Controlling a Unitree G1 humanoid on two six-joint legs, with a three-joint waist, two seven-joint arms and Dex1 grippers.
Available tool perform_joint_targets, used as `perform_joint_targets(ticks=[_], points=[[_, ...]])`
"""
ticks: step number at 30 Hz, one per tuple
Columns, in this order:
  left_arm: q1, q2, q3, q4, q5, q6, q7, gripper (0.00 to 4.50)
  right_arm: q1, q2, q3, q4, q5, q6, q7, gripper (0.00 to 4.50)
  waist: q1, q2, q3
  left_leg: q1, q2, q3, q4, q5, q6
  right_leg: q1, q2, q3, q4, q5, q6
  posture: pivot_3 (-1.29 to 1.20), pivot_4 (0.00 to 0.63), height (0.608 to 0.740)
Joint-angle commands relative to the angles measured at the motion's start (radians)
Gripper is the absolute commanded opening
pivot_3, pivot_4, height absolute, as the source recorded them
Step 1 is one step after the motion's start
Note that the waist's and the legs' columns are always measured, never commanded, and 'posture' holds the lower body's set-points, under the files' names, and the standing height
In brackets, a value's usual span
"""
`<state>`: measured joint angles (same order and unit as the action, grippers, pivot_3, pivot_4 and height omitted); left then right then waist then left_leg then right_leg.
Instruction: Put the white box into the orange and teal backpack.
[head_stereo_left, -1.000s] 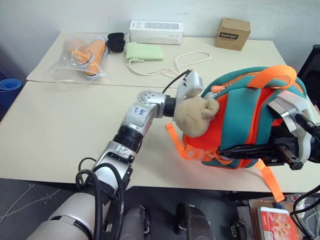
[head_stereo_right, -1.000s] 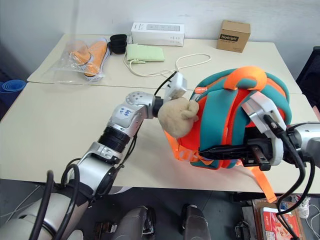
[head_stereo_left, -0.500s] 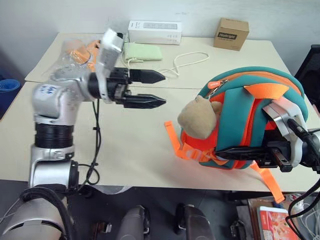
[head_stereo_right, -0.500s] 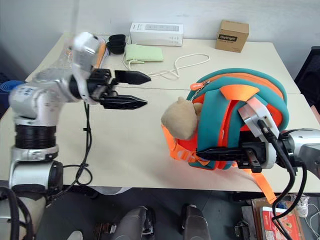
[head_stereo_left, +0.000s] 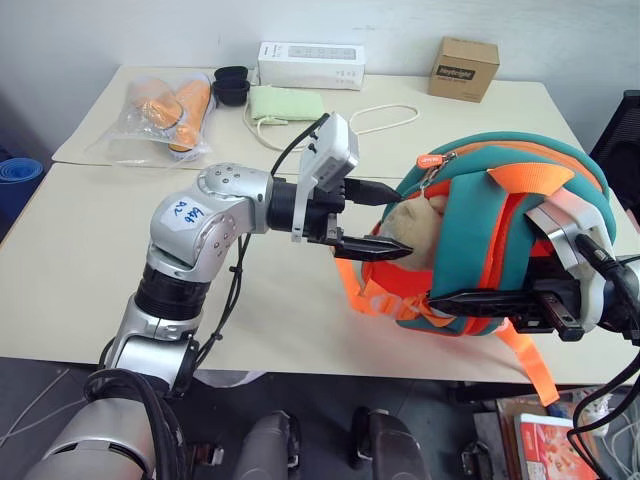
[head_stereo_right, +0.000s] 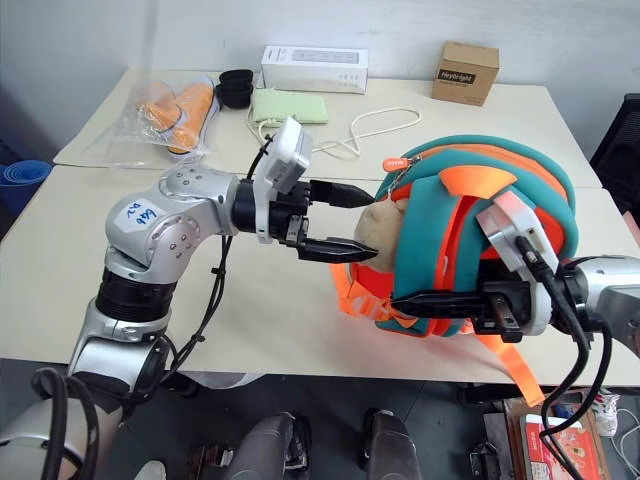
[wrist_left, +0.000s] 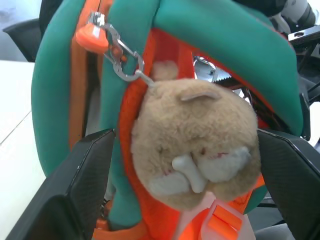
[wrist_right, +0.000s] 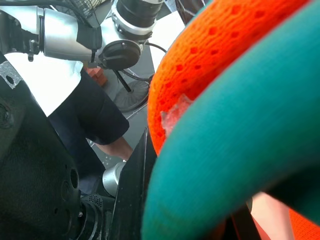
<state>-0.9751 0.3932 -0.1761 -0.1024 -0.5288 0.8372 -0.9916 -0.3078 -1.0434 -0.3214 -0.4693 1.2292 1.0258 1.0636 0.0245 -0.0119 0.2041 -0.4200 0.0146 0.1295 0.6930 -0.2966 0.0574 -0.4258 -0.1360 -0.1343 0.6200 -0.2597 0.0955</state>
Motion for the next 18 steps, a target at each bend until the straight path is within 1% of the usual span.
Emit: perform_joint_targets(ticks=[1, 4, 10, 14, 16, 18], points=[[-0.005, -0.004, 0.005, 0.011, -0.001, -0.009, 0.005, 4.29, 0.003, 0.011, -0.022, -0.031, 0.035, -0.012, -0.015, 0.00, 0.000, 0.000, 0.000, 0.000, 0.000, 0.000, 0.000, 0.000, 0.000, 0.000, 0.000, 0.000, 0.000, 0.000, 0.000, 0.00, 0.150, 0.740], [-0.001, 0.006, 0.007, 0.026, -0.010, -0.011, -0.019, 3.59, 0.022, 0.011, -0.035, -0.032, 0.036, -0.017, -0.025, 0.00, 0.003, 0.000, 0.000, 0.000, 0.000, 0.000, 0.000, 0.000, 0.000, 0.000, 0.000, 0.000, 0.000, 0.000, 0.000, 0.00, 0.150, 0.740], [-0.010, 0.022, 0.012, 0.066, -0.009, -0.005, -0.045, 1.66, 0.044, 0.013, -0.050, -0.026, 0.033, -0.035, -0.041, 0.00, 0.002, 0.000, 0.000, 0.000, 0.000, 0.000, 0.000, 0.000, 0.000, 0.000, 0.000, 0.000, 0.000, 0.000, 0.000, 0.00, 0.150, 0.740], [-0.025, 0.042, 0.026, 0.098, -0.018, -0.004, -0.074, 0.57, 0.061, 0.019, -0.057, -0.028, 0.030, -0.048, -0.049, 0.00, 0.001, 0.000, 0.000, 0.000, 0.000, 0.000, 0.000, 0.000, 0.000, 0.000, 0.000, 0.000, 0.000, 0.000, 0.000, 0.00, 0.150, 0.740], [-0.045, 0.059, 0.030, 0.131, 0.000, -0.027, -0.086, 0.31, 0.076, 0.020, -0.067, -0.027, 0.024, -0.052, -0.049, 0.00, 0.001, 0.000, 0.000, 0.000, 0.000, 0.000, 0.000, 0.000, 0.000, 0.000, 0.000, 0.000, 0.000, 0.000, 0.000, 0.00, 0.150, 0.740], [-0.065, 0.083, 0.025, 0.164, 0.028, -0.063, -0.103, 0.30, 0.092, 0.018, -0.076, -0.028, 0.019, -0.055, -0.047, 0.00, 0.001, 0.000, 0.000, 0.000, 0.000, 0.000, 0.000, 0.000, 0.000, 0.000, 0.000, 0.000, 0.000, 0.000, 0.000, 0.00, 0.150, 0.740]])
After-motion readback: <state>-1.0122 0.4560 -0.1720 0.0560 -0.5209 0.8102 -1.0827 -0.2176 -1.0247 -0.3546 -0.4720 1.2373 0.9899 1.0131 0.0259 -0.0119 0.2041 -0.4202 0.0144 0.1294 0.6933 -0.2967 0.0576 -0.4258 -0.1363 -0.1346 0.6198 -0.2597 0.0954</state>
